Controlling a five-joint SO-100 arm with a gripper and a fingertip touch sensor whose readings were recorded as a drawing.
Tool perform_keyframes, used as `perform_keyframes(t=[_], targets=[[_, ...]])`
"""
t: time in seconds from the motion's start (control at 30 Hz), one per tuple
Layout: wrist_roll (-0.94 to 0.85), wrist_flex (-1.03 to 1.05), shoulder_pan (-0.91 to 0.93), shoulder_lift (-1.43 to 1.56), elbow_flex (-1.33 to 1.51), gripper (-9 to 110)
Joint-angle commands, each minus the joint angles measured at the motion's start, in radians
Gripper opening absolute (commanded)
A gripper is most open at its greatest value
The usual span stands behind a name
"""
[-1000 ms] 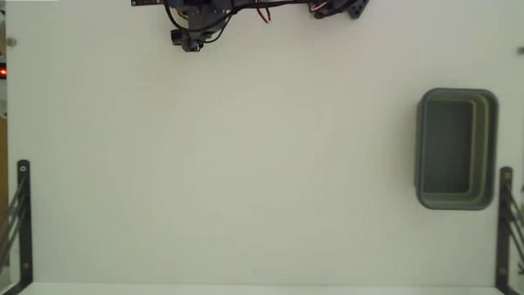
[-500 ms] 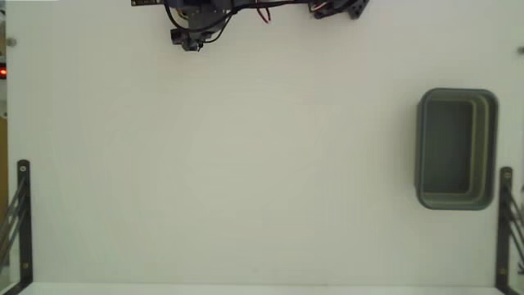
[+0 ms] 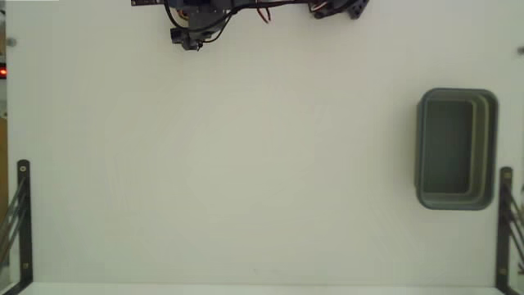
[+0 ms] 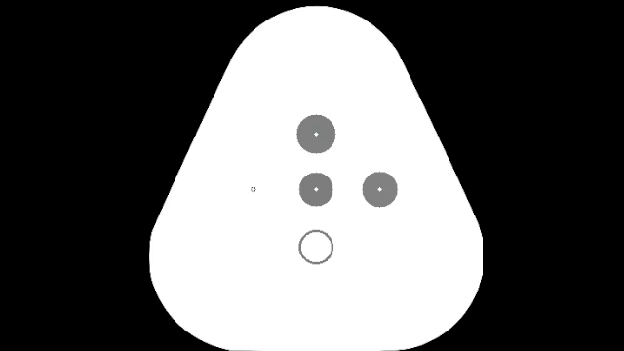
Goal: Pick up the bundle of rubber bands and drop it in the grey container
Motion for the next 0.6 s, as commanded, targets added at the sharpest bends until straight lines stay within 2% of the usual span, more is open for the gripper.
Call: perform_keyframes(t=[0.0,0.57], targets=[[0.000,0.004,0.015,0.016,-0.002,80],[0.000,0.004,0.015,0.016,-0.002,76]])
